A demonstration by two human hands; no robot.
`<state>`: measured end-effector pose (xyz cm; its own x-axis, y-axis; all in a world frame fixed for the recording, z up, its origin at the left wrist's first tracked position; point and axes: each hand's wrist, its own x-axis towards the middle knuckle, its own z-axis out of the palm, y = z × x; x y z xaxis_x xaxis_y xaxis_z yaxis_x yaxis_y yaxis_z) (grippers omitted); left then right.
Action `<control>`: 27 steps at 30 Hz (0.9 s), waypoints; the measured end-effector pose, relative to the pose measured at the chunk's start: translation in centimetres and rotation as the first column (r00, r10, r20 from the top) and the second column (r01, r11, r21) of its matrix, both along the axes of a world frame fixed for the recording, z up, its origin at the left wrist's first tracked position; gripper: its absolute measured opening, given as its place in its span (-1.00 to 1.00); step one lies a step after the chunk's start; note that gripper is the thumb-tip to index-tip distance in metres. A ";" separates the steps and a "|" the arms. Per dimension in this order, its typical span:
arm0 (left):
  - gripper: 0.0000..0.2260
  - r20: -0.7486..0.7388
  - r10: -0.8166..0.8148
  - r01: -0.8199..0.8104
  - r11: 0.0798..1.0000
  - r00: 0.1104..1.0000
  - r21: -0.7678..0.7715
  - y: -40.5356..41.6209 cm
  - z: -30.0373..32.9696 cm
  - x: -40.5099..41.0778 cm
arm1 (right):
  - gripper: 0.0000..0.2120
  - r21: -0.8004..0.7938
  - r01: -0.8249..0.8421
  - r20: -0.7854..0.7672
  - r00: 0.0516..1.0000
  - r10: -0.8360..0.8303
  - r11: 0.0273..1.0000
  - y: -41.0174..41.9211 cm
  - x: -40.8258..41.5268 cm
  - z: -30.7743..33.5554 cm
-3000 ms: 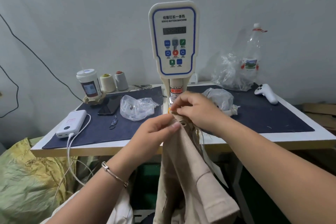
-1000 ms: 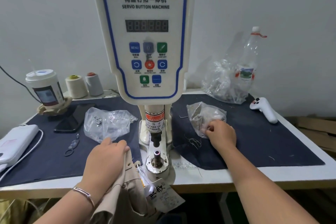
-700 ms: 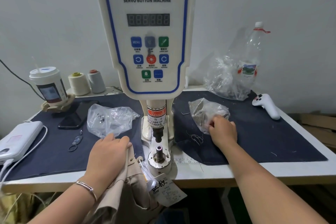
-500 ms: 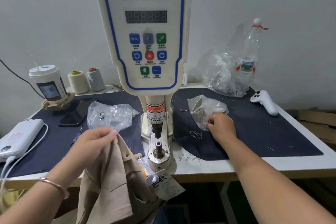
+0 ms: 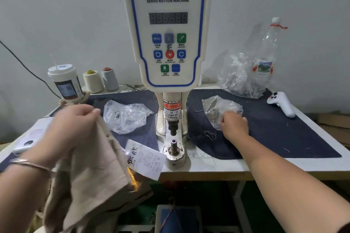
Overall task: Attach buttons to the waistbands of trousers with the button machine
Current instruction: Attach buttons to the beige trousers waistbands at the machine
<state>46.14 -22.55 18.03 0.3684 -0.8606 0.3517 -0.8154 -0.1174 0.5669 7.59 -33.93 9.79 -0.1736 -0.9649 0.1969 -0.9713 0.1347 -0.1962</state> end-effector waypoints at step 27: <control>-0.76 0.464 -0.130 0.028 0.975 0.876 0.222 -2.7 -10.1 -8.0 | -0.91 -0.284 -0.037 0.392 0.907 0.151 0.958 3.1 -1.4 1.8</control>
